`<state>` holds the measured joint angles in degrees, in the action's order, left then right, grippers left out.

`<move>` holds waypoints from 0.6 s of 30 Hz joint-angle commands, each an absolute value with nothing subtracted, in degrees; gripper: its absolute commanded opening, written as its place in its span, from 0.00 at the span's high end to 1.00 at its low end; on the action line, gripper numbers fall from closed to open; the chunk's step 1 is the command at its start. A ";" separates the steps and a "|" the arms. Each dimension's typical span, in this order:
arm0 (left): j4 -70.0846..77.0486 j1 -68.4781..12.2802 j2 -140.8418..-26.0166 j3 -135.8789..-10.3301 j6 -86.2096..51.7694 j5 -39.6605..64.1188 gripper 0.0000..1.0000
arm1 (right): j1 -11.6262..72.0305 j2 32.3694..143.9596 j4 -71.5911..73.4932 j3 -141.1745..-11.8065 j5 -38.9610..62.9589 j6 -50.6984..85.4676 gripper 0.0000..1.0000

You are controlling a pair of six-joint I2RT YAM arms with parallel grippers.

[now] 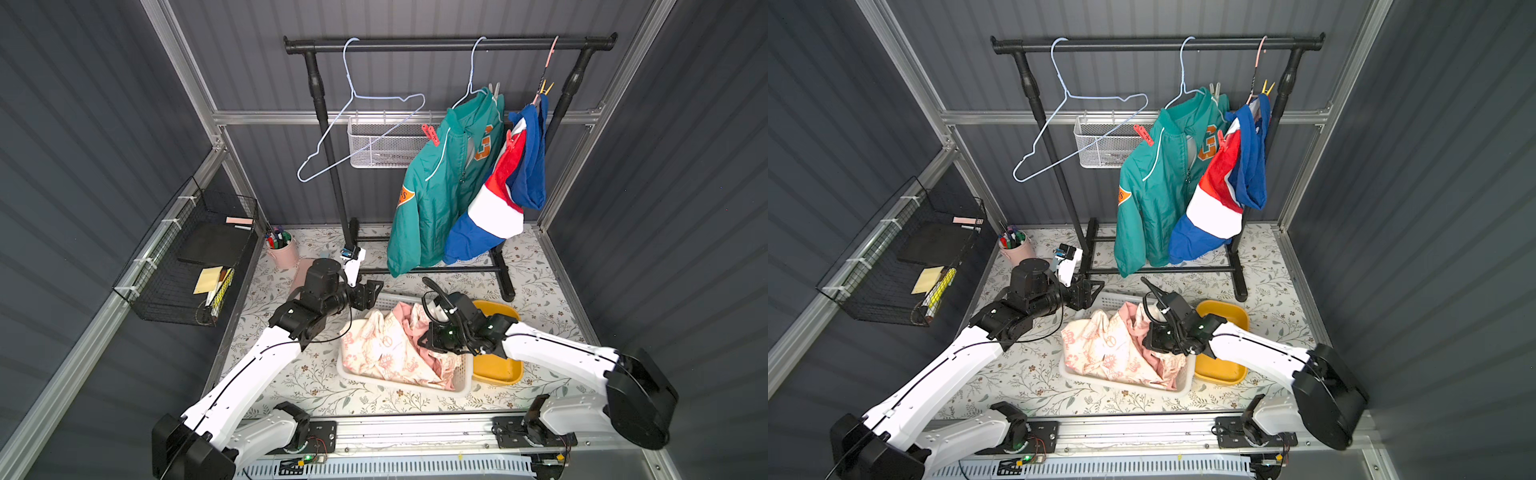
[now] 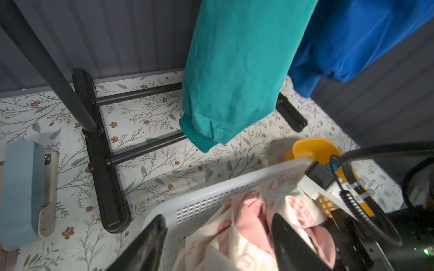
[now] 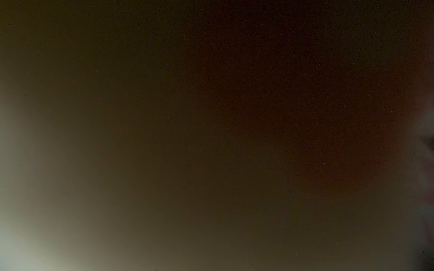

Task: Remove the clothespins securing jackets to the hanger
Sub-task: Move the basket to the center of the board.

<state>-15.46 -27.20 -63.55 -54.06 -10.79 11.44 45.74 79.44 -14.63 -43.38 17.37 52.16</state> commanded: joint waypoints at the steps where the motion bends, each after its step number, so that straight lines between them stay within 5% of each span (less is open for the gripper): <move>1: -16.61 -29.21 -66.26 -52.49 -10.55 14.89 0.46 | 45.44 81.55 -18.66 -43.04 12.33 55.02 1.00; 9: -16.08 -33.51 -72.91 -51.53 -13.00 15.64 0.75 | 43.54 86.47 -24.15 -48.82 5.17 49.53 1.00; 18: -3.11 -37.15 -78.55 -42.65 -22.89 17.58 0.83 | 40.01 91.28 -23.35 -52.92 7.67 43.56 0.99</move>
